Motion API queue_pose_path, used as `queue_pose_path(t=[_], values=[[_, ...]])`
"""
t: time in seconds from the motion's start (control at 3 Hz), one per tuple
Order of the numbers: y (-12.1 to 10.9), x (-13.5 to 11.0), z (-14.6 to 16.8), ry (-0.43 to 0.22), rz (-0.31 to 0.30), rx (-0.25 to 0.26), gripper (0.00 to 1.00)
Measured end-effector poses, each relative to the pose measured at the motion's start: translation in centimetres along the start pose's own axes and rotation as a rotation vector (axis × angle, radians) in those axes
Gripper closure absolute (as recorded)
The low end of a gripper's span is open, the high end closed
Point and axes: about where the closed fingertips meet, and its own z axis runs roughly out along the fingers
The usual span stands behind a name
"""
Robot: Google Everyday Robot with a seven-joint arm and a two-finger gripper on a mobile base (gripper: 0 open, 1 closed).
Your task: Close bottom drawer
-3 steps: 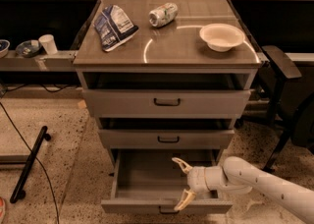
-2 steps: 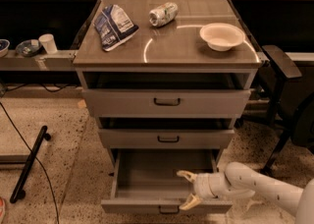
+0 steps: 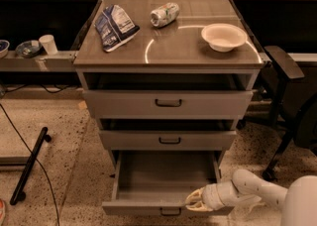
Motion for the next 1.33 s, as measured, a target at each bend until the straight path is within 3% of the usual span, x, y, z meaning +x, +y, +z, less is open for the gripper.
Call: queue_pose_path(t=[0.33, 0.67, 1.0, 1.33], values=[[2.1, 2.4, -0.4, 0.012, 0.028, -0.042, 0.94], [3.5, 6.3, -0.5, 0.040, 0.049, -0.021, 1.00], [3.5, 9.1, 0.1, 0.074, 0.040, 0.026, 1.00], [1.5, 10.6, 1.2, 0.109, 0.011, 0.114, 1.00]])
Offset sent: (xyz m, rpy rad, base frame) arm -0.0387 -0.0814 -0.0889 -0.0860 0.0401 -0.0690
